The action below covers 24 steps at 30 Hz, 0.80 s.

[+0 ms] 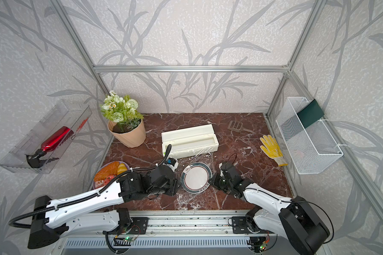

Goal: Wrap the plate with plastic wrap
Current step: Pick up the plate at the center of the board.

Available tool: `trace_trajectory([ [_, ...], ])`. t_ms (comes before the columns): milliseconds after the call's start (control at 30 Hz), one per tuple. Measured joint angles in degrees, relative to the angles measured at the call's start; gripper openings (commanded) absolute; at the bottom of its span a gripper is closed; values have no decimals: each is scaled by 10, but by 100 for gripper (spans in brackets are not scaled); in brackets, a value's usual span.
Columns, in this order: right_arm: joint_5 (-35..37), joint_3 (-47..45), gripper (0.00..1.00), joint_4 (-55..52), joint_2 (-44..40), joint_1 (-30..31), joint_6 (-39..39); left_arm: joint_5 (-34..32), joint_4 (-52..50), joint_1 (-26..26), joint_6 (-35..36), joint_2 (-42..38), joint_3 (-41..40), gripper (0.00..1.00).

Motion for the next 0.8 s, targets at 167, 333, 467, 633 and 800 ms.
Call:
trace_trajectory([
  [167,17,-15,0,-53,-86,0,14,-12,-10,14,5,-1,27,43],
  [333,16,-24,0,-80,-148,0,29,-21,-19,42,27,1,58,44],
  [467,15,-28,0,-101,-202,0,38,-21,-22,90,53,21,93,44],
  [633,14,-28,0,-112,-253,0,44,-21,-19,159,78,68,123,45],
  [800,2,-29,0,-86,-248,-2,45,-19,-14,209,91,121,132,45],
])
